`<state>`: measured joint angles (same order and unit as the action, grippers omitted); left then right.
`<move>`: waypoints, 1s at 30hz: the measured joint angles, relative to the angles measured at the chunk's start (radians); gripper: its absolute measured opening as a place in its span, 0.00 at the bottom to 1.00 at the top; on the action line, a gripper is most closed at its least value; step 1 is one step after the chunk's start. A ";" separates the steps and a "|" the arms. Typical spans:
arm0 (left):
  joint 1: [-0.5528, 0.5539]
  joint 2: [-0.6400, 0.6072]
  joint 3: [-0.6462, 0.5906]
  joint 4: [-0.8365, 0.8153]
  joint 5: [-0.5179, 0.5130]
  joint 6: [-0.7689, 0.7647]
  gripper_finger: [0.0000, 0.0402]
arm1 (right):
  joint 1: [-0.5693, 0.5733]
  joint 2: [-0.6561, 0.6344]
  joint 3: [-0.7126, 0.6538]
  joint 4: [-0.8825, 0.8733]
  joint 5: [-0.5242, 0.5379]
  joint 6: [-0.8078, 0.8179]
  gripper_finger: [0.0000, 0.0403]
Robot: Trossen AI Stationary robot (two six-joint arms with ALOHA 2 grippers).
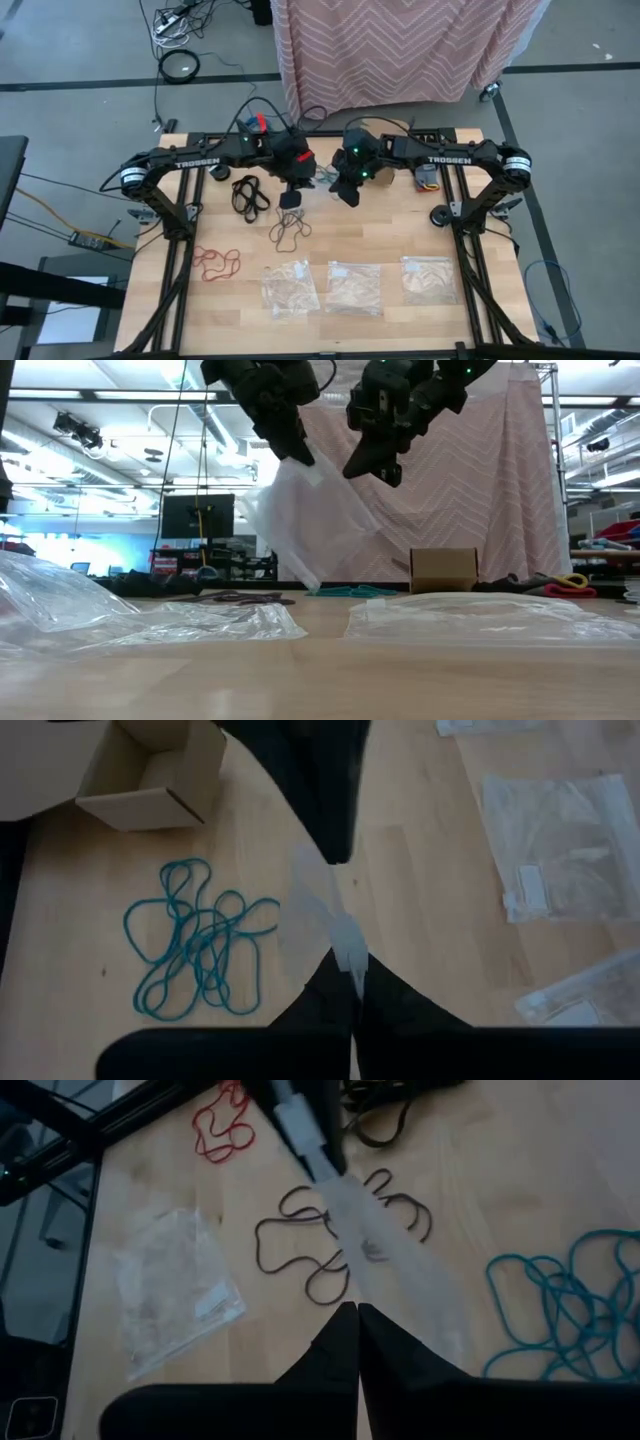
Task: Sort rubber bands
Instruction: Open the top transparent zip bag
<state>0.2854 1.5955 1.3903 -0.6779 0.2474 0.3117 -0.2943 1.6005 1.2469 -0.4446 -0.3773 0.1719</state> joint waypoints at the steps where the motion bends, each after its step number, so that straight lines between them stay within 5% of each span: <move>1: -0.002 0.000 0.000 0.002 0.000 0.000 0.00 | -0.002 0.000 0.000 0.001 0.000 0.000 0.00; 30: -0.012 0.000 0.003 -0.017 0.014 -0.005 0.00 | -0.038 0.000 -0.006 0.021 -0.010 0.007 0.00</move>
<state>0.2729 1.5955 1.3930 -0.6949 0.2610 0.3063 -0.3322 1.6009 1.2405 -0.4232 -0.3868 0.1791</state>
